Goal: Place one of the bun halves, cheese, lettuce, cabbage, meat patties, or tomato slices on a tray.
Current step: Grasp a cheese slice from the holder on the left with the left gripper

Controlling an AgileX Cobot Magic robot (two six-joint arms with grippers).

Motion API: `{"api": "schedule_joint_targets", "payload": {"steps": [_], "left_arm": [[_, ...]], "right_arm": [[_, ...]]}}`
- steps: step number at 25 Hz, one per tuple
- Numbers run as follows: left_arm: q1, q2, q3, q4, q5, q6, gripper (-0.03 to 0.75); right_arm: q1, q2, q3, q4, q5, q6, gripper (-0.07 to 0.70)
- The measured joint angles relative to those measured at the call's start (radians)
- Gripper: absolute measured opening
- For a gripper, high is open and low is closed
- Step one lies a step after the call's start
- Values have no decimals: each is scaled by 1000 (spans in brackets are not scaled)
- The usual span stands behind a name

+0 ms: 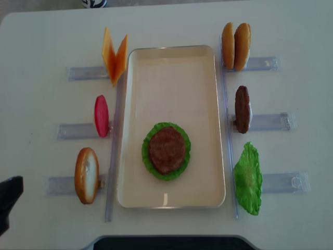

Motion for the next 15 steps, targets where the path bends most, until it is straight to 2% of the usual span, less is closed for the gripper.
{"api": "schedule_joint_targets", "payload": {"steps": [10,15], "left_arm": [[0,395,-106,70,-87,-50,547],[0,597,-215,101,-114,-98,547]], "right_arm": [[0,0,0,0,0,0,538],[0,0,0,0,0,0,538]]}}
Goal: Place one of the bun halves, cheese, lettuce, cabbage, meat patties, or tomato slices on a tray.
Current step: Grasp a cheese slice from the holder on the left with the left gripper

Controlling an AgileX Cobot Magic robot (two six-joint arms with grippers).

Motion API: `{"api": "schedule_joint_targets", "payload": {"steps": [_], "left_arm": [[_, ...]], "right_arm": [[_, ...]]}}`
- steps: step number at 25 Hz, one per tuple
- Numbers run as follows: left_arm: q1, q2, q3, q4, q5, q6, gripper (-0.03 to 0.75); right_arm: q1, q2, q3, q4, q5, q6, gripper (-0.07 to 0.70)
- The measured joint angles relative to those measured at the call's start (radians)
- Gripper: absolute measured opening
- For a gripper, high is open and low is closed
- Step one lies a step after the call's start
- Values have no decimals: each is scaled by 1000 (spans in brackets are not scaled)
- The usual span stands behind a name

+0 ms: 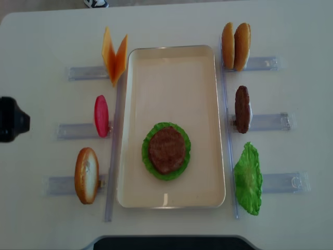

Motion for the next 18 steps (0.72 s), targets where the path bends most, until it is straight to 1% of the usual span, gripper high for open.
{"api": "schedule_joint_targets", "payload": {"steps": [7,12,14,18], "left_arm": [[0,284,-214,7,-8,-9,547],[0,479,-368,10,-11,-46,547],[0,549,-434,10,2,-50,547],[0,680,-550,9,56,-67,547]], "right_arm": [[0,0,0,0,0,0,538],[0,0,0,0,0,0,538],[0,0,0,0,0,0,538],[0,0,0,0,0,0,538]]}}
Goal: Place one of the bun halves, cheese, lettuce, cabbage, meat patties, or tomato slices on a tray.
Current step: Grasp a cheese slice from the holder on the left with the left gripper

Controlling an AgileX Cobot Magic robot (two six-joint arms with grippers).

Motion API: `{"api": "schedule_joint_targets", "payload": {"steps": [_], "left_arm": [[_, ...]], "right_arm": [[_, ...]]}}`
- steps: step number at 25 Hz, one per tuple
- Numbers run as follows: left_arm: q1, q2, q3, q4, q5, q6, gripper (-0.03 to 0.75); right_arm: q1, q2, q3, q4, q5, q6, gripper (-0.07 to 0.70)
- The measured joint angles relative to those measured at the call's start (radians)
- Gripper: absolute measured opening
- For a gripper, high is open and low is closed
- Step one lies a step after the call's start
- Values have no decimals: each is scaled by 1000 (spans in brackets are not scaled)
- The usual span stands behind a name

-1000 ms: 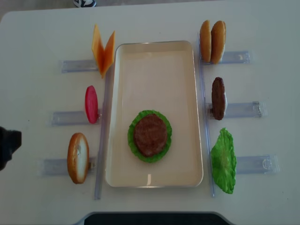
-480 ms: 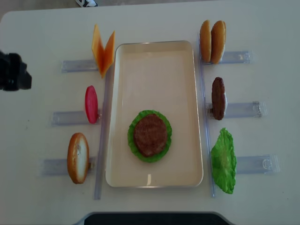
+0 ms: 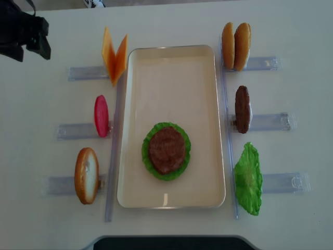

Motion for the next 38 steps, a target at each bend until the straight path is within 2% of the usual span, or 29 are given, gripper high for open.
{"api": "schedule_joint_targets", "payload": {"steps": [6,10,26,30,38], "left_arm": [[0,139,-163,5,43,-29,547],[0,206,-236,5,70,-65,547],[-7,319,-374,19,132,-107,547],[-60,325,-378,58,132,-135,547],[-228,325,-382,61,132,-272,547]], "right_arm": [[0,0,0,0,0,0,538],[0,0,0,0,0,0,538],[0,0,0,0,0,0,538],[0,0,0,0,0,0,538],[0,0,0,0,0,0,538]]}}
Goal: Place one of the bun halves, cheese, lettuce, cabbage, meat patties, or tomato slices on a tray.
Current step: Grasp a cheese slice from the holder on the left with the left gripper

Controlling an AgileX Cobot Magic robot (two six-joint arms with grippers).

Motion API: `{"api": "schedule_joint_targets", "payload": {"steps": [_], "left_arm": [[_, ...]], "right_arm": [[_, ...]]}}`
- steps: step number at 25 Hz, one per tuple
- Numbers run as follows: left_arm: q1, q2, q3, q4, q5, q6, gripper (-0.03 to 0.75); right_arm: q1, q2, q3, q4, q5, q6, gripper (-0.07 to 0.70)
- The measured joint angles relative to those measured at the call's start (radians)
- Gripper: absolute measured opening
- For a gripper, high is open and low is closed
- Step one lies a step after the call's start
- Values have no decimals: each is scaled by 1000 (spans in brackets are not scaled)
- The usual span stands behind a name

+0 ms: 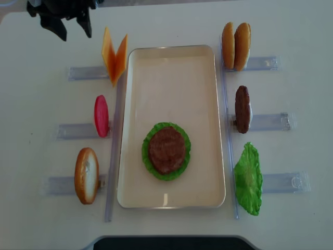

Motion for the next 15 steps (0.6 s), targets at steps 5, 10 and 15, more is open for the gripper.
{"api": "schedule_joint_targets", "payload": {"steps": [5,10,15], "left_arm": [[-104,0,0,0,0,-83,547],[-161,0,0,-1,0,-145,547],[-169,0,0,-1,0,-177,547]], "right_arm": [[0,0,0,0,0,0,538],[0,0,0,0,0,0,538],[0,0,0,0,0,-1,538]]}}
